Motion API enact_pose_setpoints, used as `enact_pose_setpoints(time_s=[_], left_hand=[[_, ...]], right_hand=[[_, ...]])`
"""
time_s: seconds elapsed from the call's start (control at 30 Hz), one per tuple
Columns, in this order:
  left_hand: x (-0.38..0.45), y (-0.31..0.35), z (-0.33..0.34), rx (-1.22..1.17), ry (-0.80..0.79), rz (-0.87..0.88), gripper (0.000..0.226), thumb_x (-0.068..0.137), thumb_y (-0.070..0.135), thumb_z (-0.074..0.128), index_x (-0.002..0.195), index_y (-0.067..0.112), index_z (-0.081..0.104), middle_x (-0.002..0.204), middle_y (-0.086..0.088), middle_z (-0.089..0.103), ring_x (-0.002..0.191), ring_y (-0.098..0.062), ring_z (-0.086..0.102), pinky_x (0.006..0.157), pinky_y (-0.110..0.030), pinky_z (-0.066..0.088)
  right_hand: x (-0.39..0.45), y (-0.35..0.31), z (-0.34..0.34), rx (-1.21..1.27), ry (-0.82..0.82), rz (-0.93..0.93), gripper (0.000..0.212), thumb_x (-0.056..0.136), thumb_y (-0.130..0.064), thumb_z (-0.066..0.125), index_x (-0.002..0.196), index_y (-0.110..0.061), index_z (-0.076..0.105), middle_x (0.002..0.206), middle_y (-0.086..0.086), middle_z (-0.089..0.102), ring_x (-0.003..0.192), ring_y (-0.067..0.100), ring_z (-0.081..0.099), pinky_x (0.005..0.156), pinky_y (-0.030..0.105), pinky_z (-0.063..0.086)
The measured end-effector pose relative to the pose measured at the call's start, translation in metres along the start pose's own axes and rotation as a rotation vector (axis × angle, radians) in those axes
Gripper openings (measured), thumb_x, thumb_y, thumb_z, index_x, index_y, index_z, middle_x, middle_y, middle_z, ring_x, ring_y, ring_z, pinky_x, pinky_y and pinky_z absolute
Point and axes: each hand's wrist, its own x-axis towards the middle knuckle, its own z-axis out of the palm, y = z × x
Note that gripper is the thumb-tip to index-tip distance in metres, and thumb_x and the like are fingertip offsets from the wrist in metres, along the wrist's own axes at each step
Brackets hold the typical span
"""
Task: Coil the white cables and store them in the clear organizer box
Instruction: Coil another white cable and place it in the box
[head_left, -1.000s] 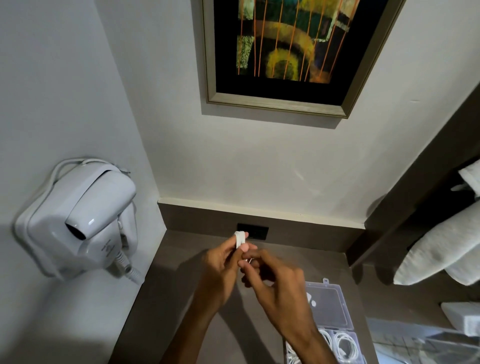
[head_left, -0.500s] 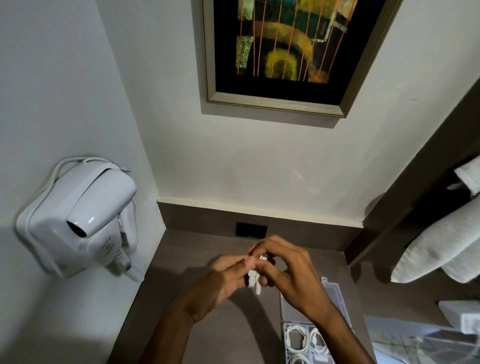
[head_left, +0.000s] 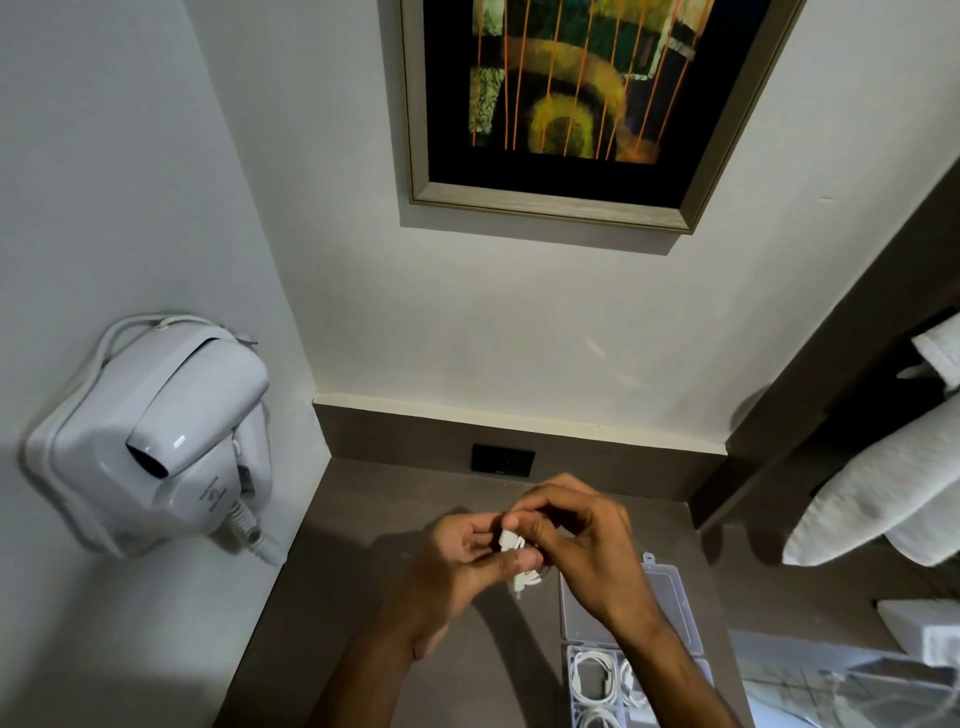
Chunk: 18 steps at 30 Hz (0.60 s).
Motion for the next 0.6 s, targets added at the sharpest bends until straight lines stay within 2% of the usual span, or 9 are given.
enact_pose_setpoints(time_s=[0.03,0.1,0.2,0.3,0.37,0.43,0.53,0.6], left_hand=[[0.000,-0.002,0.004,0.018,0.054,0.016,0.023,0.090,0.007,0.076,0.112,0.014,0.079,0.110,-0.006,0.082,0.105,-0.020,0.078,0.087,-0.018,0.059],[0.002,-0.008,0.013,0.096,0.176,0.058,0.025,0.088,0.003,0.078,0.104,0.021,0.080,0.102,0.004,0.084,0.097,-0.009,0.079,0.079,-0.011,0.058],[0.005,-0.016,0.024,0.210,0.344,0.109,0.033,0.085,0.003,0.080,0.102,0.031,0.075,0.098,0.014,0.083,0.093,-0.007,0.080,0.076,-0.015,0.060],[0.008,-0.019,0.026,0.169,0.493,0.157,0.047,0.079,0.001,0.085,0.110,0.026,0.062,0.091,0.017,0.082,0.085,-0.009,0.081,0.069,-0.017,0.062],[0.009,-0.018,0.024,0.174,0.502,0.176,0.044,0.078,0.002,0.086,0.108,0.024,0.063,0.090,0.015,0.082,0.082,-0.007,0.081,0.066,-0.015,0.061],[0.010,-0.016,0.020,0.175,0.508,0.175,0.032,0.080,0.002,0.085,0.102,0.021,0.070,0.090,0.008,0.084,0.082,-0.009,0.081,0.066,-0.014,0.060],[0.009,-0.013,0.014,0.109,0.509,0.133,0.020,0.084,0.004,0.081,0.098,0.017,0.076,0.087,0.002,0.085,0.079,-0.012,0.081,0.065,-0.014,0.060],[0.009,-0.012,0.012,0.129,0.501,0.126,0.018,0.086,0.004,0.078,0.098,0.017,0.078,0.085,0.003,0.085,0.079,-0.013,0.081,0.065,-0.013,0.060]], right_hand=[[0.000,0.002,0.000,0.005,0.008,0.009,0.005,0.088,-0.021,0.082,0.090,-0.019,0.086,0.090,-0.007,0.076,0.089,0.014,0.073,0.076,0.023,0.061],[0.000,0.003,0.003,0.006,0.029,0.009,0.006,0.087,-0.013,0.084,0.090,-0.017,0.087,0.089,-0.006,0.077,0.090,0.014,0.074,0.079,0.024,0.062],[0.001,0.003,0.006,0.006,0.086,-0.020,0.005,0.086,-0.015,0.085,0.087,-0.018,0.087,0.089,-0.006,0.078,0.090,0.016,0.075,0.080,0.027,0.062],[0.001,0.004,0.010,-0.004,0.163,-0.036,0.004,0.085,-0.020,0.085,0.087,-0.023,0.086,0.089,-0.010,0.077,0.090,0.014,0.074,0.076,0.018,0.058],[0.001,0.004,0.011,0.023,0.171,-0.027,0.009,0.084,-0.030,0.083,0.089,-0.024,0.087,0.090,-0.011,0.079,0.091,0.013,0.075,0.078,0.018,0.060],[0.002,0.006,0.007,0.083,0.105,0.015,0.017,0.084,-0.032,0.081,0.096,-0.022,0.087,0.095,-0.010,0.082,0.095,0.014,0.078,0.084,0.025,0.065],[0.005,0.010,-0.003,0.181,-0.037,0.106,0.021,0.089,-0.017,0.082,0.110,-0.021,0.086,0.106,-0.008,0.086,0.103,0.011,0.081,0.093,0.028,0.066],[0.005,0.012,-0.005,0.177,-0.044,0.125,0.023,0.090,-0.012,0.082,0.111,-0.020,0.086,0.107,-0.009,0.086,0.102,0.009,0.082,0.094,0.026,0.065]])
